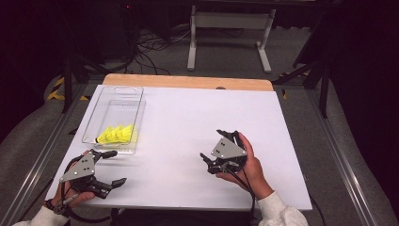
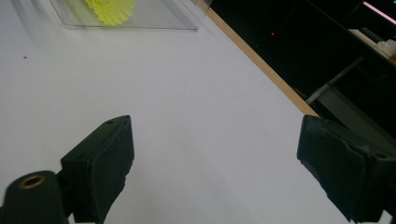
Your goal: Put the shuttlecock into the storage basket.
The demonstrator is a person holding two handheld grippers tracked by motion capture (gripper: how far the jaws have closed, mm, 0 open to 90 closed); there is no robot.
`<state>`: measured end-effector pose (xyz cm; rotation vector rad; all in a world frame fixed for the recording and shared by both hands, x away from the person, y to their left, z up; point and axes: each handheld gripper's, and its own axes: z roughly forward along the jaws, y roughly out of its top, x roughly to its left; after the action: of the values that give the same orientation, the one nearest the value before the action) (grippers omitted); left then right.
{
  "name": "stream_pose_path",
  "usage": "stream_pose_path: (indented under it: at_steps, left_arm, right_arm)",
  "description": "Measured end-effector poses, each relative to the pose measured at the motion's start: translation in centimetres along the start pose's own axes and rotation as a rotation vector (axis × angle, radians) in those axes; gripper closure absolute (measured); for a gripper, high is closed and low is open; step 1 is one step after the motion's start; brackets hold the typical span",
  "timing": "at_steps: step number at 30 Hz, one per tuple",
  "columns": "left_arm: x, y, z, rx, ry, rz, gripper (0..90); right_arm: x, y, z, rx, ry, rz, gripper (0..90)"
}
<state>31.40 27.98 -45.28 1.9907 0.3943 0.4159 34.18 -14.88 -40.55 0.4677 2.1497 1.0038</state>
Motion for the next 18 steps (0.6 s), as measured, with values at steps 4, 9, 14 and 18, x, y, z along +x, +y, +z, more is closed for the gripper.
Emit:
stream_pose_path:
  at_steps: [4,9,14,18]
  left_arm:
    - [0.0,0.1,0.1,-0.004,0.002,0.001,7.6]
    - [0.0,0.1,0.1,-0.006,0.002,0.000,7.3]
    - [-0.1,0.5,0.3,-0.023,0.013,0.004,6.6]
    - [-0.1,0.7,0.3,-0.033,0.022,0.001,6.0]
  right_arm:
    - [-0.1,-0.7,-0.8,-0.007,-0.015,0.009,10.6]
    - [-0.4,-1.6,-1.7,-0.016,-0.047,0.025,9.7]
    - [-0.7,-2.5,-2.4,-0.027,-0.059,0.051,9.7]
    - [-0.8,-3.0,-2.8,-0.029,-0.068,0.074,9.9]
